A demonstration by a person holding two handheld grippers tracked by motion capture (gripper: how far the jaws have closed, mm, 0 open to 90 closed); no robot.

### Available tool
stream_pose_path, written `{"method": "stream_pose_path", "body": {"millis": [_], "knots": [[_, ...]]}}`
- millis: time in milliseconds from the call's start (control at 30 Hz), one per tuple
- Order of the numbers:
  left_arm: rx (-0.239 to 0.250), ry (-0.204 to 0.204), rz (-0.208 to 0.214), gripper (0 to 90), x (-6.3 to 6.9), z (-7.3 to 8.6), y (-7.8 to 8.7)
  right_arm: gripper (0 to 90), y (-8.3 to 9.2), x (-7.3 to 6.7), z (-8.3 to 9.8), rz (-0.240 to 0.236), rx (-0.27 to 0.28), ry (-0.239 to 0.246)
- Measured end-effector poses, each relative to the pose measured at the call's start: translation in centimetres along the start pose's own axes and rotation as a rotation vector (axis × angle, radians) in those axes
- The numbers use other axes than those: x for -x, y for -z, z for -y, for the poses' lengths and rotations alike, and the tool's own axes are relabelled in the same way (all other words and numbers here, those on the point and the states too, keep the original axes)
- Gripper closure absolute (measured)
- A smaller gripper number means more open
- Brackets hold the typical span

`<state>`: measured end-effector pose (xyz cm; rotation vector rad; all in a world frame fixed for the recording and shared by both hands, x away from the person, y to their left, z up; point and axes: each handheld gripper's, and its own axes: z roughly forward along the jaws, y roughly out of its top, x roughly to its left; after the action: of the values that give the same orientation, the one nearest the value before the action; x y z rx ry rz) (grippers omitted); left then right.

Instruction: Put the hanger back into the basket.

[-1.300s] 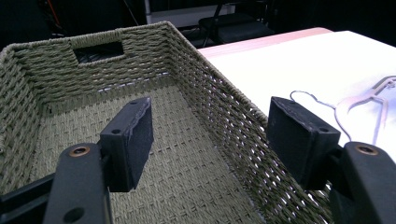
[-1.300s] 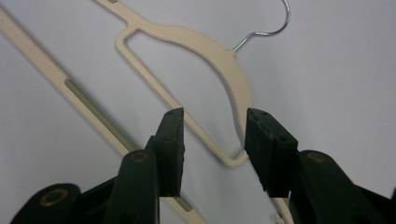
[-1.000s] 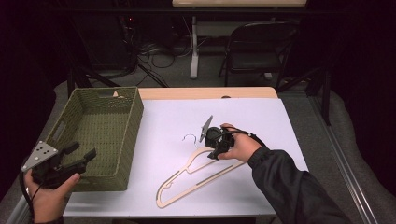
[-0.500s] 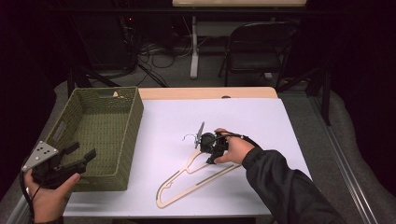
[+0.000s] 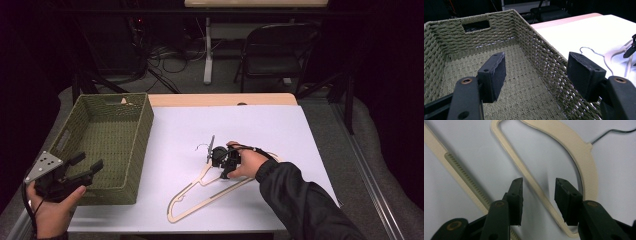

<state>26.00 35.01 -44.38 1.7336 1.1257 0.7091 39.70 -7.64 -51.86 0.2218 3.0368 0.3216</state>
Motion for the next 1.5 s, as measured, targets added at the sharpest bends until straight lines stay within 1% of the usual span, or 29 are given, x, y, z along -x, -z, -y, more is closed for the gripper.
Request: {"method": "stream_pose_path", "body": {"millis": [267, 300, 367, 433, 633, 833, 1100, 1233, 1267, 1300, 1333, 1400, 1433, 1467, 1500], "knots": [[-0.002, 0.000, -0.001, 31.9, 0.0, 0.0, 0.0, 59.0, -0.5, 0.0, -0.1, -0.005, -0.005, 0.006], [-0.002, 0.000, 0.001, 31.9, 0.0, 0.0, 0.0, 59.0, -0.5, 0.0, -0.2, -0.007, -0.018, 0.007], [0.000, 0.000, -0.001, 31.9, 0.0, 0.0, 0.0, 59.2, -0.6, 0.0, -0.2, -0.004, -0.014, 0.009], [-0.003, 0.001, 0.001, 31.9, 0.0, 0.0, 0.0, 60.2, -0.7, 0.0, -0.2, -0.004, -0.022, 0.002], [-0.001, 0.000, 0.001, 31.9, 0.0, 0.0, -0.1, 61.5, -0.8, 0.1, -0.2, -0.011, -0.023, 0.004], [-0.002, 0.000, 0.000, 31.9, 0.0, 0.0, -0.1, 63.8, -1.0, 0.0, -0.3, -0.016, -0.036, 0.000], [-0.001, 0.000, -0.002, 31.9, 0.0, 0.0, -0.1, 68.6, -1.0, 0.1, -0.4, -0.031, -0.039, 0.000], [0.000, -0.001, -0.002, 31.9, 0.0, 0.0, 0.0, 70.4, -1.0, 0.0, -0.4, -0.030, -0.041, 0.017], [0.000, 0.000, -0.002, 31.9, 0.0, 0.0, 0.0, 71.9, -1.0, -0.1, -0.4, -0.030, -0.047, 0.031], [-0.001, -0.001, -0.002, 31.9, 0.0, 0.0, 0.0, 76.8, -1.0, -0.4, -0.3, -0.035, -0.063, 0.058], [0.000, -0.001, -0.002, 31.9, 0.0, 0.0, 0.0, 79.2, -0.9, -0.6, -0.3, -0.042, -0.071, 0.062], [0.001, -0.001, -0.001, 31.9, 0.0, 0.0, 0.0, 84.5, -0.8, -0.8, -0.2, -0.072, -0.090, 0.082], [0.001, -0.001, -0.001, 31.9, 0.0, 0.0, 0.0, 85.4, -0.8, -0.9, -0.1, -0.085, -0.090, 0.087], [0.001, -0.001, -0.002, 31.9, 0.0, 0.0, 0.0, 85.4, -0.8, -0.9, -0.1, -0.085, -0.090, 0.087], [0.001, 0.000, 0.000, 32.0, 0.1, 0.0, 0.0, 85.5, -0.7, -0.9, -0.1, -0.095, -0.090, 0.079]]}}
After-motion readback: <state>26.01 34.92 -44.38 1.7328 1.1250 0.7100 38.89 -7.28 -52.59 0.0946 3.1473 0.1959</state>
